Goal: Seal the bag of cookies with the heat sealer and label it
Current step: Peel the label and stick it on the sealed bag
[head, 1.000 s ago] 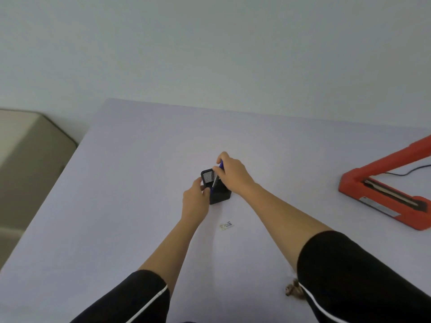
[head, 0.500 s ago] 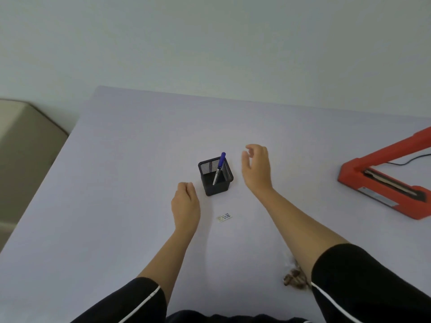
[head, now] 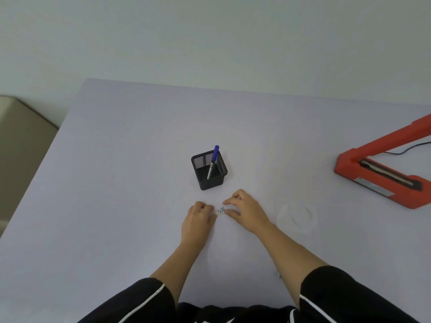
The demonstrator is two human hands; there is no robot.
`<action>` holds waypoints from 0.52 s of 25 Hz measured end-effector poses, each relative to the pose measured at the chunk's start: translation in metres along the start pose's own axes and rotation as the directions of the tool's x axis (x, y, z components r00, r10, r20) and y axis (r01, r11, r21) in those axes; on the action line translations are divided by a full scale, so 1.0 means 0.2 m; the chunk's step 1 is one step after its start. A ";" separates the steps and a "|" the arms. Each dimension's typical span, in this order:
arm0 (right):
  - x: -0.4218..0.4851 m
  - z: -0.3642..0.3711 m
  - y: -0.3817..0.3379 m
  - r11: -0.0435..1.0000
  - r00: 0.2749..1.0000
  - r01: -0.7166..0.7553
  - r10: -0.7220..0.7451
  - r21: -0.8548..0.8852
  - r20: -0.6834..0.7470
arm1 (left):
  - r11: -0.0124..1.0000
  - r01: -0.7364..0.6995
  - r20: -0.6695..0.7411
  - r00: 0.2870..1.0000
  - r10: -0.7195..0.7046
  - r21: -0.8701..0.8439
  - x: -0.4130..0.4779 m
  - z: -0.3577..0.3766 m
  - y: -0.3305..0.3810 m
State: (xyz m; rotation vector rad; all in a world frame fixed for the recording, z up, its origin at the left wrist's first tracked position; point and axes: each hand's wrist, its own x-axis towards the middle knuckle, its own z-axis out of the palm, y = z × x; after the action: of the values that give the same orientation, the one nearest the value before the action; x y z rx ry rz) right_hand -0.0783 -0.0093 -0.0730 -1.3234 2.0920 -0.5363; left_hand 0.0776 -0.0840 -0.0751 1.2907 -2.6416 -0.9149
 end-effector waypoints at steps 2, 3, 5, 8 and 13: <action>0.00 0.01 -0.01 1.000 1.000 0.018 -0.018 -0.022 -0.001 | 1.000 0.009 0.000 1.000 -0.009 -0.023 0.00 0.01 0.01; 0.00 0.01 -0.01 1.000 1.000 0.015 -0.015 -0.023 -0.004 | 0.998 0.039 0.005 0.999 -0.039 -0.057 0.01 0.01 0.01; 0.00 0.01 -0.02 1.000 1.000 0.004 -0.004 0.017 -0.015 | 0.985 0.094 0.000 0.995 -0.095 -0.143 0.01 0.01 0.02; -0.02 0.00 -0.08 0.949 0.990 -0.124 0.138 0.288 -0.026 | 0.910 0.213 0.038 0.976 -0.214 -0.356 0.01 -0.04 0.05; -0.11 -0.05 -0.22 0.674 0.943 -0.253 0.331 0.694 0.022 | 0.752 0.240 0.033 0.960 -0.279 -0.614 -0.03 -0.21 0.12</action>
State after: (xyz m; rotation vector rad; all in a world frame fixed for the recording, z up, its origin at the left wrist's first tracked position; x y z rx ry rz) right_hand -0.0488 -0.0085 -0.0315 -0.5135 1.8318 -1.1255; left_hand 0.0777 -0.0878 -0.0260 1.4643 -1.8590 -1.5723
